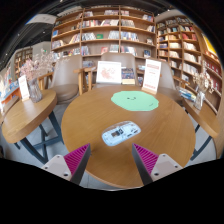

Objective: Arrange mouse

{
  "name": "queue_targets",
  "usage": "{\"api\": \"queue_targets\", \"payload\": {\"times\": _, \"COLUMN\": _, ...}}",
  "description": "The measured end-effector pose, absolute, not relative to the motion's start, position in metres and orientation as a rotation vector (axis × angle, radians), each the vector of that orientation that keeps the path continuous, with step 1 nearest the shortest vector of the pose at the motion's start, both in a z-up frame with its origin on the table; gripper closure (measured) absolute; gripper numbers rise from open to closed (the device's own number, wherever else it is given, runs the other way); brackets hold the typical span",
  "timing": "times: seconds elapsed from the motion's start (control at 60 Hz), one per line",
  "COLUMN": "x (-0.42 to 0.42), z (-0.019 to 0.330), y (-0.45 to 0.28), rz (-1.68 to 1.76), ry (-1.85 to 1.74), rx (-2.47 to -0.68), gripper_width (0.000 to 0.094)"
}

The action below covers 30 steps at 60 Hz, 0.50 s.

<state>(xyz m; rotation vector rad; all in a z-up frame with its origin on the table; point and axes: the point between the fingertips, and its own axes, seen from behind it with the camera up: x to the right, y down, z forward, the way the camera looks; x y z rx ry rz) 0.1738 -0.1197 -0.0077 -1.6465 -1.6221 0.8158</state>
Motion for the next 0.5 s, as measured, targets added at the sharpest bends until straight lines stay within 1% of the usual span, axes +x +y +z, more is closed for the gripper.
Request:
{"api": "queue_targets", "payload": {"times": 0.217, "x": 0.138, "z": -0.013, "y": -0.117, "rz": 0.802, "ry": -1.605, "rx": -1.720, "gripper_width": 0.0074}}
{"api": "queue_targets", "payload": {"times": 0.35, "x": 0.113, "z": -0.014, "y": -0.119, "rz": 0.785, "ry": -1.620, "rx": -1.733, "gripper_width": 0.0074}}
{"api": "queue_targets", "payload": {"times": 0.5, "x": 0.085, "z": -0.015, "y": -0.128, "rz": 0.777, "ry": -1.673, "rx": -1.728, "gripper_width": 0.0093}}
